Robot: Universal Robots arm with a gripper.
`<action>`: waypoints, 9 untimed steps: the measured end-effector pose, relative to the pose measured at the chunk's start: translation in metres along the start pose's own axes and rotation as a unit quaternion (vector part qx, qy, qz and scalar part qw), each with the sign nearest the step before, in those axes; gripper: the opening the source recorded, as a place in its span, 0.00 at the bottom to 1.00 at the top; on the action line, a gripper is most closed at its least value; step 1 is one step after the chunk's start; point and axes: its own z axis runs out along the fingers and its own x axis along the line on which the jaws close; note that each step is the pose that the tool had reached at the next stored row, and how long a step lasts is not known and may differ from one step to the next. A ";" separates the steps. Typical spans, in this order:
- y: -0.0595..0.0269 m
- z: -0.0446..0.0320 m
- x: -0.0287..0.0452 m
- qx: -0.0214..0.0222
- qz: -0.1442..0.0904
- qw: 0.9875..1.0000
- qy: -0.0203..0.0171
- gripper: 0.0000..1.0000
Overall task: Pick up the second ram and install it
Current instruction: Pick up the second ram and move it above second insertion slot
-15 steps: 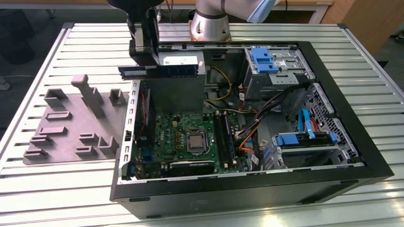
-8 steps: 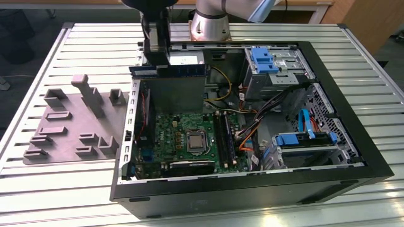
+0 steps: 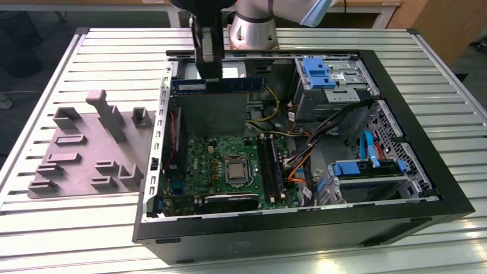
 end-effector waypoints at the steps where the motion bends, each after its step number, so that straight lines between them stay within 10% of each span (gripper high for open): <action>1: -0.0029 0.0001 0.0000 0.000 0.000 1.000 0.000 0.14; 9: -0.0260 0.0009 0.0000 0.000 0.000 1.000 0.000 0.14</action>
